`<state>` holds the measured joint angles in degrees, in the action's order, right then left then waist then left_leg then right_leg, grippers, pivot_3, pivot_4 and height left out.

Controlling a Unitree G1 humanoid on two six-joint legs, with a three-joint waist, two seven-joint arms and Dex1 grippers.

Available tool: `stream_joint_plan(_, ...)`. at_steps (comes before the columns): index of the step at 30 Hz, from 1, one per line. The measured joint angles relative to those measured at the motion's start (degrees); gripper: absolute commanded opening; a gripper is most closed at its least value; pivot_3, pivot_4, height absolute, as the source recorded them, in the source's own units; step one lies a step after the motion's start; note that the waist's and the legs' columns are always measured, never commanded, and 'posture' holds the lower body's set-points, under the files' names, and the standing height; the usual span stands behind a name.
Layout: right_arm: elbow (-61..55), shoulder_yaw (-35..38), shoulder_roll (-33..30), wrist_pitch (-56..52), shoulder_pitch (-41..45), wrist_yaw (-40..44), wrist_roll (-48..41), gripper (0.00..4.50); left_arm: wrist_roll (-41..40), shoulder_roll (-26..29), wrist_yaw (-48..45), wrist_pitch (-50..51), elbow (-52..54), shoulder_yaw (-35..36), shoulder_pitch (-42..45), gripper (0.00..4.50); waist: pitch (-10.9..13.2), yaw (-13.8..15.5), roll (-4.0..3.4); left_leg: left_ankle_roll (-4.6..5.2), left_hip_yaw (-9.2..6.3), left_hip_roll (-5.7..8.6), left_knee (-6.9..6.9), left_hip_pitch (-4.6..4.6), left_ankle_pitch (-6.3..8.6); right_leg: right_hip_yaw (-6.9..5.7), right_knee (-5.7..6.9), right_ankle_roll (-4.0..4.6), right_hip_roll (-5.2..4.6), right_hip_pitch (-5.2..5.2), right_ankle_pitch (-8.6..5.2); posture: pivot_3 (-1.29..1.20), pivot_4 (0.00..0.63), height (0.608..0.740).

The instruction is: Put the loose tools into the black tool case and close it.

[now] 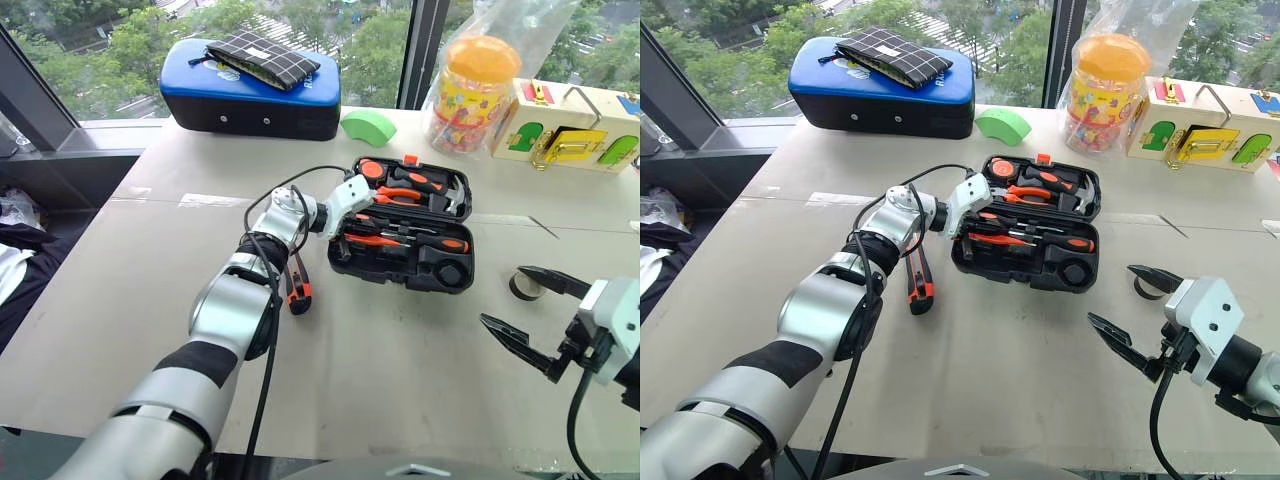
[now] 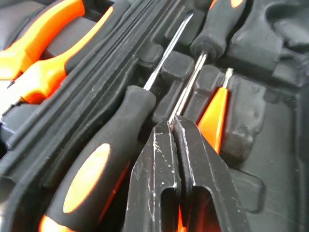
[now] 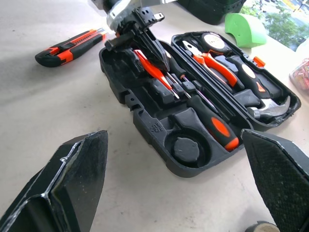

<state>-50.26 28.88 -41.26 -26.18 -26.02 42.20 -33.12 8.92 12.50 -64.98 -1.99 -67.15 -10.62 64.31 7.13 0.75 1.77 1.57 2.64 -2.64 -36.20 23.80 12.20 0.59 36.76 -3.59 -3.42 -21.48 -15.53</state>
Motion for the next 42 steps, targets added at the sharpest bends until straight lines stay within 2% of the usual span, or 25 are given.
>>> stream_joint_plan(9,1.25,-1.71,-0.02,0.13,1.04,0.02,0.78,4.50,-0.23,2.10,2.16,-6.28,5.42,-0.66,-4.94,0.05,-0.30,-0.17,-0.07,0.00,0.02,-0.05,0.01,-0.05,0.00,0.04,0.01,0.02,0.05,0.02,0.00,0.00,0.150,0.740)
stream_joint_plan(11,1.35,-2.33,-0.02,0.18,1.54,0.01,0.99,4.50,-5.93,1.77,1.13,-4.11,8.64,3.95,-8.10,0.05,-0.25,-0.15,-0.11,0.00,0.01,-0.09,0.02,0.00,0.00,0.02,0.02,0.02,0.05,-0.03,0.00,0.00,0.150,0.740)
stream_joint_plan(13,1.39,-3.35,-0.02,0.22,1.73,0.07,1.09,4.50,-12.24,1.91,1.12,2.88,15.89,8.80,-11.79,0.05,-0.13,-0.11,-0.06,0.00,-0.05,-0.13,0.01,0.09,0.00,-0.02,0.04,0.01,0.07,-0.09,0.00,0.00,0.150,0.740)
stream_joint_plan(15,1.51,-3.53,-0.04,0.30,1.85,0.15,1.14,4.50,-16.99,3.84,2.57,11.63,27.26,12.00,-15.20,0.43,-0.12,-0.19,-0.09,0.00,-0.08,-0.15,0.02,0.07,0.00,0.00,0.04,0.01,0.09,-0.08,0.00,0.00,0.150,0.740)
stream_joint_plan(17,1.72,-3.83,-0.08,0.38,1.92,0.49,1.17,4.50,-22.02,5.92,5.78,22.15,41.47,15.71,-20.09,1.09,-0.15,-0.37,-0.14,-0.01,-0.20,-0.25,0.03,-0.01,0.01,0.10,0.05,0.01,0.11,-0.06,0.00,0.00,0.150,0.740)
stream_joint_plan(19,1.90,-4.05,-0.08,0.42,2.09,0.87,1.17,4.50,-26.26,6.86,9.61,30.97,52.28,19.11,-24.54,1.94,-0.18,-0.45,-0.21,-0.02,-0.23,-0.27,0.03,-0.09,0.01,0.12,0.06,0.01,0.12,0.00,0.00,0.00,0.150,0.740)
stream_joint_plan(22,3.15,-5.61,-0.66,0.61,4.12,1.88,1.07,4.50,-32.90,8.23,18.86,47.76,71.06,25.07,-35.61,3.44,-0.19,-0.47,-0.21,-0.02,-0.24,-0.34,-0.01,-0.11,0.01,0.12,0.06,0.01,0.15,0.03,0.00,0.00,0.150,0.740)
stream_joint_plan(23,3.59,-5.69,-0.74,0.65,4.42,2.27,1.05,4.50,-34.15,8.38,20.31,50.73,74.11,26.13,-38.10,3.95,-0.18,-0.55,-0.21,-0.02,-0.22,-0.42,-0.02,-0.12,0.01,0.15,0.06,0.02,0.16,0.04,0.01,0.00,0.150,0.740)
stream_joint_plan(24,4.95,-6.55,-1.37,0.68,6.10,3.10,1.01,4.50,-36.27,9.07,23.70,56.58,81.63,28.47,-44.50,4.43,-0.18,-0.71,-0.21,-0.02,-0.19,-0.45,-0.02,-0.13,0.01,0.17,0.05,0.03,0.15,0.04,0.00,0.00,0.150,0.740)
stream_joint_plan(25,5.45,-6.61,-1.53,0.73,6.48,3.50,1.00,4.50,-36.74,9.11,24.77,58.24,83.78,28.94,-46.48,4.43,-0.17,-0.73,-0.21,-0.02,-0.17,-0.48,-0.02,-0.15,0.01,0.19,0.05,0.03,0.15,0.04,0.00,0.00,0.150,0.740)
stream_joint_plan(26,7.09,-7.66,-2.37,0.74,8.47,4.60,0.91,4.50,-37.04,9.17,28.93,62.36,90.58,29.75,-52.20,4.43,-0.16,-0.76,-0.19,-0.03,-0.14,-0.48,-0.03,-0.15,0.01,0.22,0.03,0.04,0.14,0.05,0.00,0.00,0.150,0.740)
stream_joint_plan(32,11.06,-8.66,-4.49,0.80,13.25,8.02,0.36,4.50,-32.21,7.44,44.96,72.69,102.72,25.29,-59.88,4.43,-0.15,0.63,-0.16,-0.03,-0.20,-0.37,-0.12,-0.17,0.01,0.24,-0.01,0.29,0.12,0.17,-0.11,0.00,0.150,0.740)
stream_joint_plan(38,13.12,-10.02,-5.86,0.31,15.74,10.16,-0.14,4.50,-29.02,4.30,51.72,72.68,103.41,18.52,-59.37,4.43,-0.20,0.37,-0.21,-0.03,-0.21,-0.17,-0.10,-0.18,0.01,0.33,-0.02,0.31,0.09,0.16,-0.12,0.00,0.150,0.740)
stream_joint_plan(42,13.46,-9.95,-7.75,0.02,16.54,11.29,-0.60,4.50,-26.92,1.80,54.40,69.82,100.30,15.10,-57.56,4.43,-0.34,0.62,-0.46,-0.02,-0.25,-0.07,-0.08,-0.18,0.01,0.30,-0.02,0.32,0.03,0.19,-0.12,0.00,0.150,0.740)
